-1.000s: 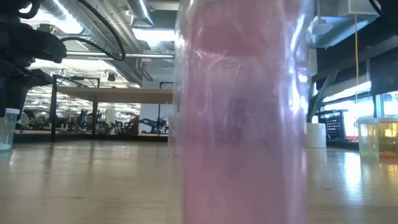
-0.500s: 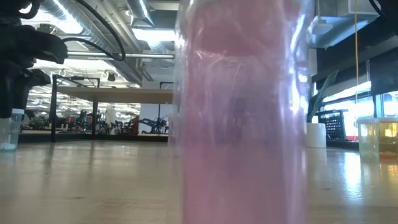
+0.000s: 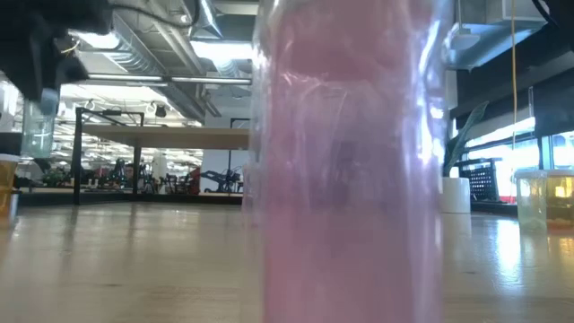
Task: Pick and place medicine bottles onto shelf by color
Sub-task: Put the top blue pill bottle on the shelf
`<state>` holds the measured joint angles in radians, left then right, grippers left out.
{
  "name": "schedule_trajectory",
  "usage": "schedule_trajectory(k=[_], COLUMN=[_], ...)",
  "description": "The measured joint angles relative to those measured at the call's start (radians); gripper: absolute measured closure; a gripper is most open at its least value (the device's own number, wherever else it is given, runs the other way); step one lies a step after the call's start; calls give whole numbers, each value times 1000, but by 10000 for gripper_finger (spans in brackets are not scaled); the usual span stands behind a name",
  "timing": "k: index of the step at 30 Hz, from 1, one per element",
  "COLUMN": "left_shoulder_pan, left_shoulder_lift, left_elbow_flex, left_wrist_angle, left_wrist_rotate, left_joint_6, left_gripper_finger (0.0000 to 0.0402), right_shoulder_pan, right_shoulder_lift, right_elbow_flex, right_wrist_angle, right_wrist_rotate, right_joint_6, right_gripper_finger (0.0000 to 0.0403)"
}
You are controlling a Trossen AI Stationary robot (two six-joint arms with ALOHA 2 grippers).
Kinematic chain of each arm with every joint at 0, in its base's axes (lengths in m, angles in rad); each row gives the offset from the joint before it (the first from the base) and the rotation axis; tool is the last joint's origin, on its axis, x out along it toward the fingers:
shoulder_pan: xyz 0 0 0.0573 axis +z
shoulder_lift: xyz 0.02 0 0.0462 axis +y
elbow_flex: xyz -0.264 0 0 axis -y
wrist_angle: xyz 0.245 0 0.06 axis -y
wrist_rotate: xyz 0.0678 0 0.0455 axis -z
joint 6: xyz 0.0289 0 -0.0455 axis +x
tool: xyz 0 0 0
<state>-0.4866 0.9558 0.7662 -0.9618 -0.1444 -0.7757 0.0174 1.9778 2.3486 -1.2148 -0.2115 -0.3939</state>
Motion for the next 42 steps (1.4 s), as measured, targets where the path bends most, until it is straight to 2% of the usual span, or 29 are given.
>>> schedule_trajectory(k=[10,16,23,27,37,42], left_shoulder_pan=[82,182,332,431,676,802], left_shoulder_lift=[0,0,10,61,265,348], left_elbow_flex=[221,325,419,512,779,854], left_wrist_angle=[-211,-296,-309,-359,-441,-441], left_wrist_rotate=[-4,-4,-5,-5,4,65], left_joint_6=[46,138,307,410,725,846], left_gripper_finger=[307,307,307,307,307,307], right_shoulder_pan=[0,0,0,0,0,0], right_shoulder_lift=[0,0,0,0,0,0], right_elbow_flex=[0,0,0,0,0,0], right_wrist_angle=[47,90,127,147,150,150], right_wrist_rotate=[11,190,412,510,644,655], right_joint_6=[26,82,190,257,365,365], right_gripper_finger=[237,237,237,237,237,237])
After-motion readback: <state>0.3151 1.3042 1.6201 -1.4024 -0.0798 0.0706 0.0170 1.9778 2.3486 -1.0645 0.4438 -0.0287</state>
